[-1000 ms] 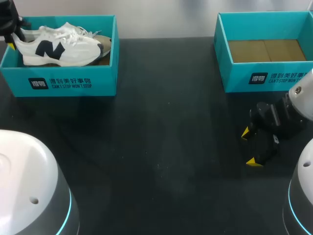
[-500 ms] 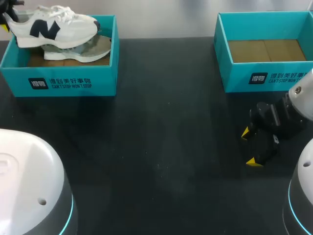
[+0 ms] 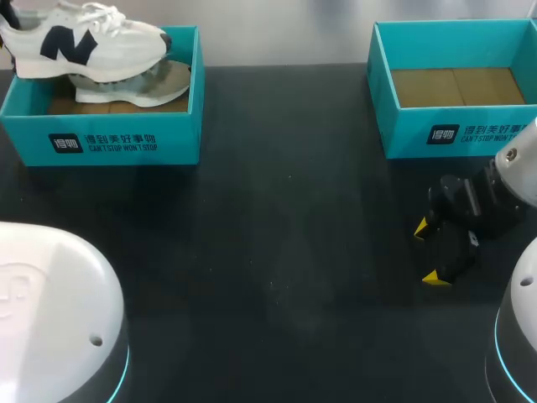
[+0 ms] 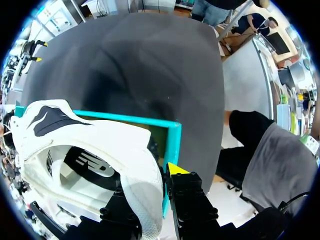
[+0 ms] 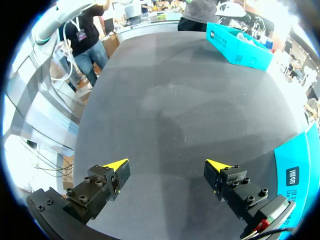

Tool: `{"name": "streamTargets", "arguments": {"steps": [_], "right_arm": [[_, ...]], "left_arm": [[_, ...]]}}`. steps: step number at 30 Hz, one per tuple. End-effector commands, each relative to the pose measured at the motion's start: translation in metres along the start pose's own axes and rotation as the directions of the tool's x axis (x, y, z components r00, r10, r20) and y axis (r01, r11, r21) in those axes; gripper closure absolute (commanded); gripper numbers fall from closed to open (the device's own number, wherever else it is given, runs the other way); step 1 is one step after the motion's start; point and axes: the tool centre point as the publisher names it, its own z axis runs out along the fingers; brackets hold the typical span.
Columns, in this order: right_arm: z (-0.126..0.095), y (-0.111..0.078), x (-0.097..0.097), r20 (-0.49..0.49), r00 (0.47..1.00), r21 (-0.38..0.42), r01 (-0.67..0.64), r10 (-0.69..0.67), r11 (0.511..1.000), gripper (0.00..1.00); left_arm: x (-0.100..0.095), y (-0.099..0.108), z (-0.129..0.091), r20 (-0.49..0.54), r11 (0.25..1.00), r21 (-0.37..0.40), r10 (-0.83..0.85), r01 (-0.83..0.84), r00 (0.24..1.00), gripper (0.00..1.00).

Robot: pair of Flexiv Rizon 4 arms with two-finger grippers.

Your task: Take the shoe out of the shoebox, open the shoe tongue, remove and reinsert the insole, then place the shoe into the shoebox

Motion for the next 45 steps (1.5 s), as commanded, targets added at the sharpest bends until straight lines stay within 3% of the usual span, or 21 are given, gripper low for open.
{"name": "streamTargets", "arguments": {"steps": [1, 8, 19, 24, 26, 45], "right_arm": [[0.001, 0.001, 0.000, 0.001, 1.000, 0.003, -0.001, 0.001, 1.000, 0.00], [0.001, 0.001, 0.000, 0.001, 1.000, 0.003, -0.001, 0.001, 1.000, 0.00], [0.001, 0.001, 0.000, 0.001, 1.000, 0.003, -0.001, 0.001, 1.000, 0.00], [0.001, 0.001, 0.000, 0.001, 1.000, 0.003, -0.001, 0.001, 1.000, 0.00], [0.001, 0.001, 0.000, 0.001, 1.000, 0.003, -0.001, 0.001, 1.000, 0.00], [0.001, 0.001, 0.000, 0.001, 1.000, 0.003, -0.001, 0.001, 1.000, 0.00]], "left_arm": [[-0.001, -0.068, -0.010, -0.002, 0.995, -0.095, 0.007, -0.007, 1.000, 1.00], [-0.002, -0.129, -0.011, -0.001, 0.995, -0.097, 0.026, -0.026, 1.000, 1.00], [-0.020, -0.225, 0.007, 0.013, 0.995, -0.083, 0.059, -0.058, 0.998, 1.00], [-0.032, -0.255, 0.017, 0.017, 0.995, -0.091, 0.039, -0.037, 0.999, 1.00], [-0.037, -0.266, 0.019, 0.027, 0.997, -0.060, 0.050, -0.049, 0.998, 1.00], [-0.046, -0.274, 0.027, 0.040, 0.998, -0.036, 0.050, -0.048, 0.998, 1.00]]}}
